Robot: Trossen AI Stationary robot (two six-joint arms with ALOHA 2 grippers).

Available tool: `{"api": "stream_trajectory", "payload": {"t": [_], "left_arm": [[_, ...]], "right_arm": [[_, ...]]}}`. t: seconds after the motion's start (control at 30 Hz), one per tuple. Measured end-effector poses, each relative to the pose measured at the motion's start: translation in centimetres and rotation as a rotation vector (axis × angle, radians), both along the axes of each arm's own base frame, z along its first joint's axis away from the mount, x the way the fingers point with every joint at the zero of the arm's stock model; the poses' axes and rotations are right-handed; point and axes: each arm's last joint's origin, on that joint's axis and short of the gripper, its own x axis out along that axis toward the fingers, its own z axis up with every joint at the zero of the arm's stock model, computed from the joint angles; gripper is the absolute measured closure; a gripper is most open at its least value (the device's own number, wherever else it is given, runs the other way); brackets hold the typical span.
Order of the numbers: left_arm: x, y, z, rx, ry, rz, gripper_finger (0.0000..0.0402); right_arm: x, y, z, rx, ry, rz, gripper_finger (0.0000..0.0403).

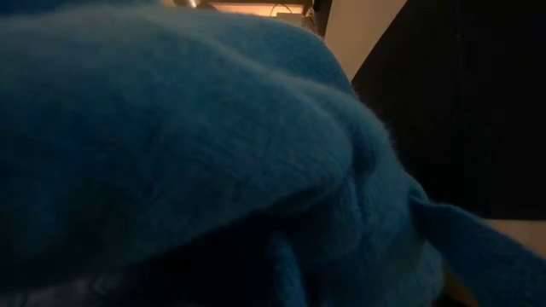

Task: Sort clothes
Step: Put the black boxers into the top blue bin

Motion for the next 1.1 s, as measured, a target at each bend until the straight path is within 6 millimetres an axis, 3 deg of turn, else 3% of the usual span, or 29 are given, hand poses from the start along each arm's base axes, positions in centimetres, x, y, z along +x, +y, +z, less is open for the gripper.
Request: {"api": "stream_trajectory", "payload": {"t": [0.13,0.4,0.47,0.8,1.1], "left_arm": [[0.07,0.12,-0.33,0.002,0.008,0.003,0.0256],[0.06,0.15,-0.33,0.009,0.009,0.006,0.038],[0.07,0.19,-0.32,0.017,0.007,0.013,0.0392],[0.05,0.19,-0.3,-0.006,0.007,0.067,0.039],[0.03,0.41,-0.08,-0.023,0.024,0.087,0.0287]], "right_arm": [[0.49,0.23,-0.45,-0.01,0.02,0.002,0.0063],[0.52,0.24,-0.49,-0.013,0.023,0.003,0.0063],[0.52,0.24,-0.48,-0.013,0.022,0.003,0.0063],[0.52,0.24,-0.49,-0.013,0.023,0.003,0.0063],[0.51,0.23,-0.47,-0.013,0.022,0.003,0.0063]]}}
